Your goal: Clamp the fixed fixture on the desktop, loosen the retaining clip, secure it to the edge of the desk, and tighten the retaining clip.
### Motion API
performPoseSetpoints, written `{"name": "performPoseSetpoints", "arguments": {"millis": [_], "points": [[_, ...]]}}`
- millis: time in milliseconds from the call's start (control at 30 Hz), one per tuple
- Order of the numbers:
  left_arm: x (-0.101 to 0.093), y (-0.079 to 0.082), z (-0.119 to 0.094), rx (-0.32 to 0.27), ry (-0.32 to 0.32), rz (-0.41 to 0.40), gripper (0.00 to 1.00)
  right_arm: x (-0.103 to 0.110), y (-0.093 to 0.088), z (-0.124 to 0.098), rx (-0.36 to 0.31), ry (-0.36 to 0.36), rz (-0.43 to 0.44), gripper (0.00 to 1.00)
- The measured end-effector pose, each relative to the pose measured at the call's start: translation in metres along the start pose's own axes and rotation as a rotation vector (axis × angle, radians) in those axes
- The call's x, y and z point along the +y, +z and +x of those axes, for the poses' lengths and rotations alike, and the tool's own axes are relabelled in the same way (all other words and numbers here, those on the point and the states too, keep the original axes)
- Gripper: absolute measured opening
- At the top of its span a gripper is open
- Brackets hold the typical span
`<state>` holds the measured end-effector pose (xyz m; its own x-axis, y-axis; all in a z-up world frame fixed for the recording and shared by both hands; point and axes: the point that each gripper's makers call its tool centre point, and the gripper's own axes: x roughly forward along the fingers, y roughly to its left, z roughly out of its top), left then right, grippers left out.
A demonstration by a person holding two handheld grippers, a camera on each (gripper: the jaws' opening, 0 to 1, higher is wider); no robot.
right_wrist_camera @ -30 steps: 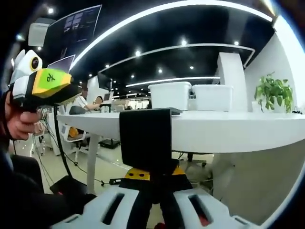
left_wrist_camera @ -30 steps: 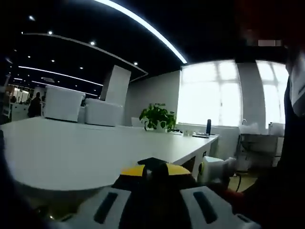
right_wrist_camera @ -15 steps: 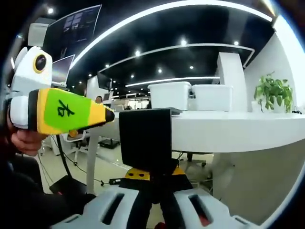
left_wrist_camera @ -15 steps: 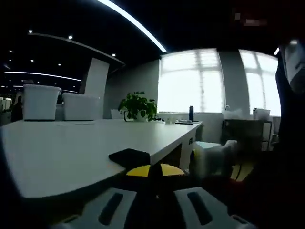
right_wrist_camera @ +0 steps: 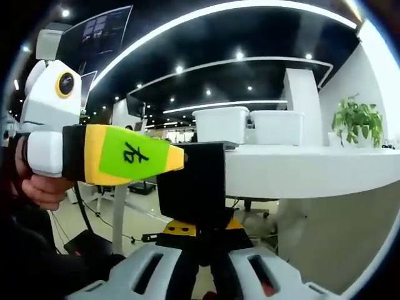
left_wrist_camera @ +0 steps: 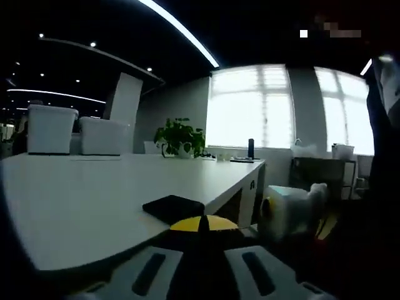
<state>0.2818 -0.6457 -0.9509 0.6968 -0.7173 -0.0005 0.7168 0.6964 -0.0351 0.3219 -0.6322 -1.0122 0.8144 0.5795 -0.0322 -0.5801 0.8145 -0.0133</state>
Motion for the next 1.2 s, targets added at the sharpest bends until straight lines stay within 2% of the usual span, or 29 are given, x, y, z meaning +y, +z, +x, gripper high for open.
{"name": "performPoseSetpoints", "arguments": {"millis": [67, 233, 433, 467, 533, 567, 633, 733, 833, 900, 967, 1067, 1200], "points": [[0.001, -0.003, 0.003, 0.021, -0.006, -0.005, 0.01, 0.000, -0.001, 0.001, -0.003, 0.000, 0.003, 0.03], [0.005, -0.007, 0.007, 0.026, -0.018, -0.037, 0.01, 0.000, -0.001, 0.001, -0.005, 0.000, 0.009, 0.03], [0.003, -0.009, 0.010, 0.013, -0.020, -0.004, 0.01, -0.002, -0.003, 0.000, -0.012, -0.017, -0.005, 0.06], [0.004, -0.008, 0.010, 0.016, -0.020, -0.007, 0.01, -0.006, -0.004, -0.003, -0.013, -0.044, -0.024, 0.10], [0.005, -0.007, 0.011, 0.026, -0.027, -0.016, 0.01, -0.016, -0.011, -0.006, -0.007, -0.109, -0.008, 0.21], [0.004, -0.008, 0.010, 0.029, -0.031, -0.017, 0.01, -0.021, -0.018, -0.010, 0.008, -0.153, 0.000, 0.31], [0.004, -0.008, 0.010, 0.029, -0.038, -0.008, 0.01, -0.016, -0.029, -0.011, 0.040, -0.141, 0.012, 0.41], [0.004, -0.008, 0.009, 0.022, -0.046, -0.017, 0.01, -0.011, -0.034, -0.007, 0.056, -0.134, 0.026, 0.54], [0.003, -0.008, 0.009, 0.020, -0.047, -0.016, 0.01, -0.005, -0.031, -0.003, 0.048, -0.134, 0.011, 0.54], [0.003, -0.008, 0.009, 0.020, -0.045, -0.014, 0.01, -0.004, -0.034, 0.002, 0.066, -0.152, -0.026, 0.53], [0.003, -0.008, 0.009, 0.016, -0.044, -0.015, 0.01, -0.003, -0.040, 0.005, 0.093, -0.168, -0.025, 0.47], [0.003, -0.008, 0.009, 0.016, -0.045, -0.015, 0.01, -0.004, -0.041, 0.003, 0.085, -0.179, -0.049, 0.31], [0.003, -0.008, 0.008, 0.012, -0.049, -0.017, 0.01, -0.009, -0.039, 0.003, 0.088, -0.203, -0.047, 0.30]]}}
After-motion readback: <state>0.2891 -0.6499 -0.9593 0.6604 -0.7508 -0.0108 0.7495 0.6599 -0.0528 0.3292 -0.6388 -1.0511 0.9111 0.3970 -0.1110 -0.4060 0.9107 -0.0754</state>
